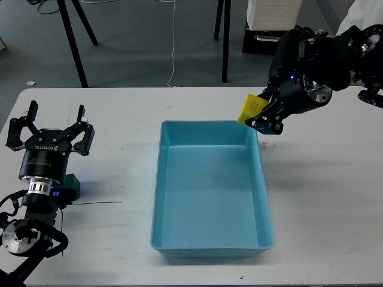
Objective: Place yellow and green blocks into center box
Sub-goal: 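Lift the yellow cube with the right gripper and lower it into the tub, then open the right gripper, withdraw it, and move the left gripper toward the green cube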
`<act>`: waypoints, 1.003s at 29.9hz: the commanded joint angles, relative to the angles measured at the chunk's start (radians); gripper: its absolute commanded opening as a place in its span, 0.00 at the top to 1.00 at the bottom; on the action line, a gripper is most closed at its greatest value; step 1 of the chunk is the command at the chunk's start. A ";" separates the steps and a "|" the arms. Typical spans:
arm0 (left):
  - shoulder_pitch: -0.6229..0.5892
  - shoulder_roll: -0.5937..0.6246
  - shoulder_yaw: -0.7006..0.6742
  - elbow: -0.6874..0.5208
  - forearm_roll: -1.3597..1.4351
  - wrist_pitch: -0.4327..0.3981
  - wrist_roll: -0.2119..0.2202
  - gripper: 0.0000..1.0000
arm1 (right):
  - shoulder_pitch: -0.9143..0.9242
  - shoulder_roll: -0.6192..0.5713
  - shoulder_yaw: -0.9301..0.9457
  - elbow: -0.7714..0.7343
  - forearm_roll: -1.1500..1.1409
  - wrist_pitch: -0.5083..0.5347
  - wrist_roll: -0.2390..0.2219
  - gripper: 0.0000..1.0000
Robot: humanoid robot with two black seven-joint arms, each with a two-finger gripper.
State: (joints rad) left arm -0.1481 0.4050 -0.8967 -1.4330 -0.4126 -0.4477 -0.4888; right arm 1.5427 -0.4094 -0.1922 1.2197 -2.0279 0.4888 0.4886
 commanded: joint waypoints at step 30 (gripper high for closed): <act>-0.074 0.107 0.001 0.002 0.231 0.027 0.000 0.00 | -0.093 0.299 -0.133 -0.200 0.164 0.000 0.000 0.02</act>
State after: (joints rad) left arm -0.2149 0.4732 -0.8932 -1.4312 -0.2857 -0.4285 -0.4884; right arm 1.4356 -0.0977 -0.3294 1.0209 -1.9226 0.4887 0.4886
